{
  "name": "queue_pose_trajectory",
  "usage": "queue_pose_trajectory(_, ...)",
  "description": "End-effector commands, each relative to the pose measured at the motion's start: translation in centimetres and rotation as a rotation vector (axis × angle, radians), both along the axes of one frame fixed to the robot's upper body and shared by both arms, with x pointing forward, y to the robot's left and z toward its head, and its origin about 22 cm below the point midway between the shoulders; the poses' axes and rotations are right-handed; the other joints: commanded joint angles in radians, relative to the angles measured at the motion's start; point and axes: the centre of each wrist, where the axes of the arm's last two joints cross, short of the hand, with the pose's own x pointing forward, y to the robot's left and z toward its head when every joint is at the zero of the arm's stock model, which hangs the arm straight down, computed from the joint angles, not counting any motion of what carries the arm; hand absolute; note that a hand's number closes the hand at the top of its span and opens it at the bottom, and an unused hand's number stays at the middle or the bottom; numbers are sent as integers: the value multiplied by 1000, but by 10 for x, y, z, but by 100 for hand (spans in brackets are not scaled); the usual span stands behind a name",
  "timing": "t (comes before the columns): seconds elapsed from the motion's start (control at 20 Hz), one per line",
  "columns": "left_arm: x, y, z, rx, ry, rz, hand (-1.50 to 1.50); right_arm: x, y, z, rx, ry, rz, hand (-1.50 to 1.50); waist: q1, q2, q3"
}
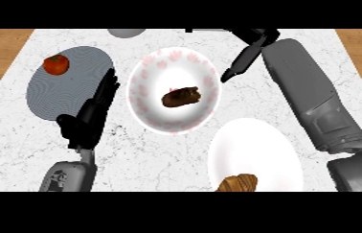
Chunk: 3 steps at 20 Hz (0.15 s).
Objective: Pick the sweet potato from the plate and place it in the bowl
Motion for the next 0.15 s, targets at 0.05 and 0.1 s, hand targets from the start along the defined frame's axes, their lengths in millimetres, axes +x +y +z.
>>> queue_pose_trajectory(0.05,1,-7,1,5,-7,12,0,-3,-24,-11,76,10,126,-150,-7,-1,0)
queue_pose_trajectory(0.1,2,-10,15,-5,-9,7,0,-4,-15,-15,59,15,133,-150,9,3,1)
